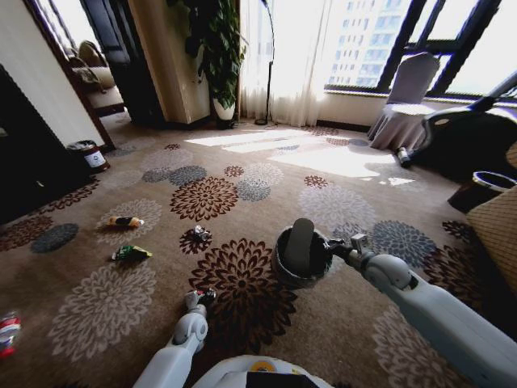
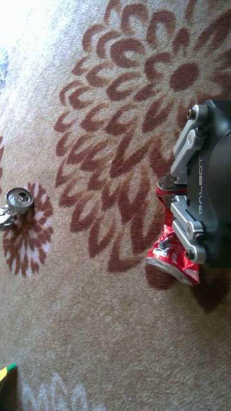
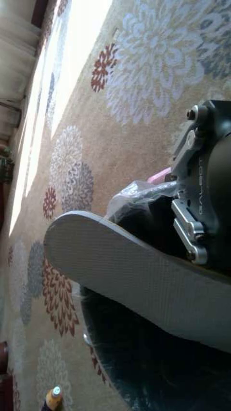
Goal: Pick up the trash from the ground and place it into the trash bin.
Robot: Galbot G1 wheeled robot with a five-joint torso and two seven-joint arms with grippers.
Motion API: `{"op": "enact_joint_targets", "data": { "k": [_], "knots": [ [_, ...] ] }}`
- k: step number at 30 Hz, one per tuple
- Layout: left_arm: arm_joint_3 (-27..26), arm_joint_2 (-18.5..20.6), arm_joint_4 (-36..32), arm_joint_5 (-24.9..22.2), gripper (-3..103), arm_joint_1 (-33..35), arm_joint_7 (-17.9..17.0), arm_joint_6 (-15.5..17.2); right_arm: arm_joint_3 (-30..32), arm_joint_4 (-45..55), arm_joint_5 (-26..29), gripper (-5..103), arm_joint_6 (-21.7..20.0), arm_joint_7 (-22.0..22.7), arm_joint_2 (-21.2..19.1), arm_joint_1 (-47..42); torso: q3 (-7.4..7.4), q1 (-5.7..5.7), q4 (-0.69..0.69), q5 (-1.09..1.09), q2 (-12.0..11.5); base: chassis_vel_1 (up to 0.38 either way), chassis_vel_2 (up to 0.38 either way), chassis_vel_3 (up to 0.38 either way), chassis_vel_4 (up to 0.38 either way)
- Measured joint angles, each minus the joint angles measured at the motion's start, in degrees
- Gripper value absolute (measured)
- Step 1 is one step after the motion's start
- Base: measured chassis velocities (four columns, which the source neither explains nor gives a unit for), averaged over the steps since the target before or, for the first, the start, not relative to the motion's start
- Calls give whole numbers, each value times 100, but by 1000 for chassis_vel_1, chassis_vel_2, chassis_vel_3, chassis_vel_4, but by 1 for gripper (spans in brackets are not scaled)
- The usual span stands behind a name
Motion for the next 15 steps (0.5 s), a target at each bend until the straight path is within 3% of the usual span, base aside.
{"op": "enact_joint_targets", "data": {
  "k": [15],
  "knots": [
    [1, 2, -3, 1, 4, 5, 4, 0, 2, 4, -2, 1, 1, 0, 0, 0, 0, 0, 0, 0, 0, 0, 0, 0, 0]
  ]
}}
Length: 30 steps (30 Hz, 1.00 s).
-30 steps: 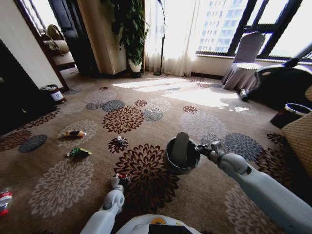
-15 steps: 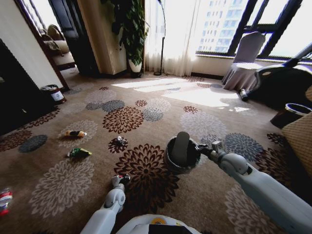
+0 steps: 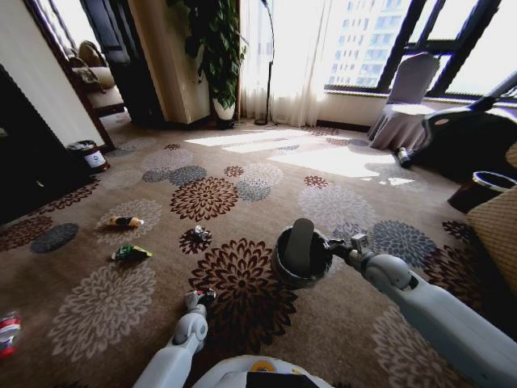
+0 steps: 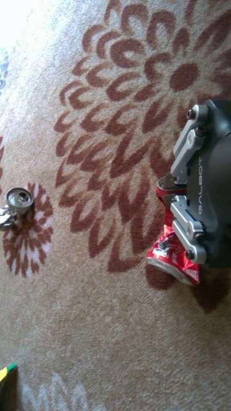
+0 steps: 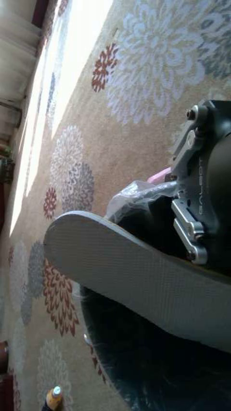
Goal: Pick up the trash from the ground and place it into the trash bin.
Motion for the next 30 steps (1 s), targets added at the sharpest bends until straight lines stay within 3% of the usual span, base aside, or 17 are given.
{"op": "enact_joint_targets", "data": {
  "k": [30],
  "knots": [
    [-1, 1, -5, 1, 4, 3, 0, 3, -1, 2, 0, 1, -1, 0, 0, 1, 0, 0, 0, 0, 0, 0, 0, 0, 0]
  ]
}}
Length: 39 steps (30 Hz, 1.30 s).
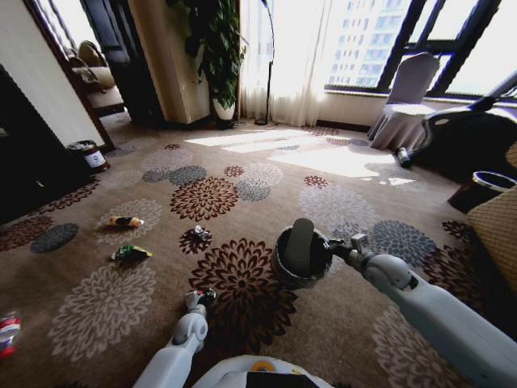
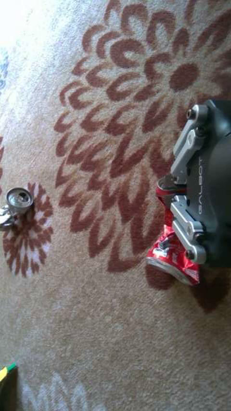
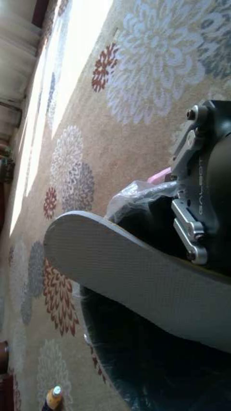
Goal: Pick up the trash from the ground and place it into the trash bin.
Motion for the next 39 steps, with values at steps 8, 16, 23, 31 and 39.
{"op": "enact_joint_targets", "data": {
  "k": [8, 16, 23, 31, 39],
  "knots": [
    [0, 0, 0, 0, 4, 0, 0, 0, -1, 0, 0, 1, 0, 0, 0, 0, 0, 0, 0, 0, 0, 0, 0, 0, 0],
    [-103, 279, -573, 1302, 0, 14, 623, -1127, 541, 407, -100, 1, 204, -5, 2, -494, 1, 0, -4, -7, -2, 0, 0, 0, 0],
    [-121, 314, -614, 1319, 0, 8, 624, -1145, 588, 423, -95, 1, 162, 2, 3, -580, 1, 0, -2, 1, -2, 0, 0, 0, 0],
    [-124, 349, -619, 1309, 0, -25, 622, -1141, 589, 365, -79, 1, 119, 0, 18, -579, 0, 0, 0, 0, -1, 0, 0, 0, 0],
    [-5, 334, -416, 1129, 17, -330, 726, -621, 585, 358, -62, 1, 107, 1, 14, -576, 0, 0, 0, 0, -1, 0, 0, 0, 0]
  ]
}}
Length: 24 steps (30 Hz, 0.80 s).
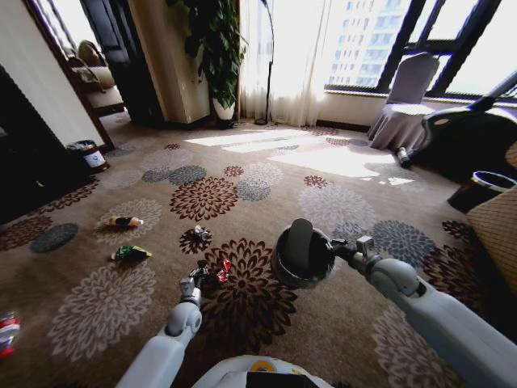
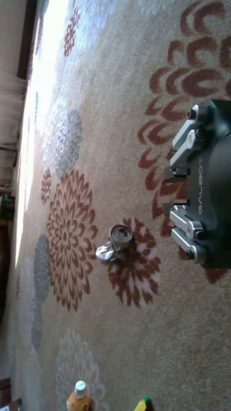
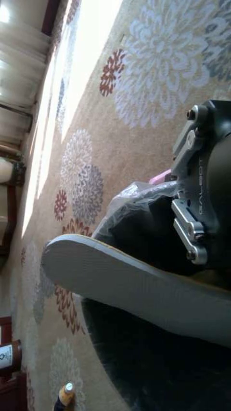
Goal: Pick up the trash from the ground and place it into the trash bin.
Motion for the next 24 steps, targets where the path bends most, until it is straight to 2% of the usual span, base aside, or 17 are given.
{"op": "enact_joint_targets", "data": {
  "k": [2, 3, 5, 7, 10, 11, 12, 14, 16, 17, 18, 20, 21, 24],
  "knots": [
    [49, -12, 22, -126, 27, -95, 67, 193, 2, 4, 11, 1, 0, 0, -14, 0, 0, 0, 0, 0, 0, 0, 0, 0, 0],
    [49, -12, 22, -126, 27, -95, 67, 193, 2, 4, 11, 1, 0, 0, -14, 0, 0, 0, 0, 0, 0, 0, 0, 0, 0],
    [116, -48, 111, -215, 39, -256, 154, 361, 22, 24, 18, 1, 0, 0, -20, -27, 0, 0, 0, 0, 1, 0, 0, 0, 0],
    [128, -55, 135, -241, 39, -295, 189, 414, 23, 27, 19, 1, 0, 0, -19, -34, 0, 0, 0, 0, 1, 0, 0, 0, 0],
    [218, -94, 431, -524, 55, -596, 367, 874, 23, 30, 9, 1, 6, -1, -6, -63, 0, 0, 0, 0, 1, 0, 0, 0, 0],
    [218, -94, 431, -524, 55, -596, 367, 874, 23, 30, 9, 1, 6, -1, -6, -63, 0, 0, 0, 0, 1, 0, 0, 0, 0],
    [243, -113, 565, -532, 65, -680, 394, 923, 23, 30, 6, 1, 14, -1, -4, -66, 0, 0, 0, 0, 1, 0, 0, 0, 0],
    [270, -132, 721, -533, 65, -764, 414, 948, 22, 30, 4, 1, 23, -1, -5, -69, 0, 0, 0, 1, 1, 0, 0, 0, 0],
    [320, -168, 990, -475, 76, -883, 429, 932, 22, 30, 4, 1, 32, -2, -15, -69, 0, 0, 0, 0, 1, 0, 0, 0, 0],
    [329, -179, 1053, -448, 76, -903, 434, 922, 22, 31, 4, 1, 34, -1, -20, -69, 0, 0, 0, 0, 1, 0, 0, 0, 0],
    [347, -201, 1157, -407, 87, -934, 436, 911, 22, 30, 5, 1, 45, -1, -37, -67, 0, 0, 0, 0, 1, 0, 0, 0, 0],
    [355, -212, 1198, -398, 87, -943, 436, 910, 22, 29, 7, 1, 62, -2, -45, -66, 0, 0, 0, 0, 1, 0, 0, 0, 0],
    [376, -225, 1266, -384, 97, -956, 438, 911, 22, 14, 7, 1, 117, -1, -53, -63, 0, 0, 0, 1, 1, 0, 0, 0, 0],
    [408, -255, 1410, -331, 100, -992, 454, 907, 22, -12, 7, 1, 175, -1, -66, -60, 0, 0, 0, 0, 1, 0, 0, 0, 0]
  ]
}}
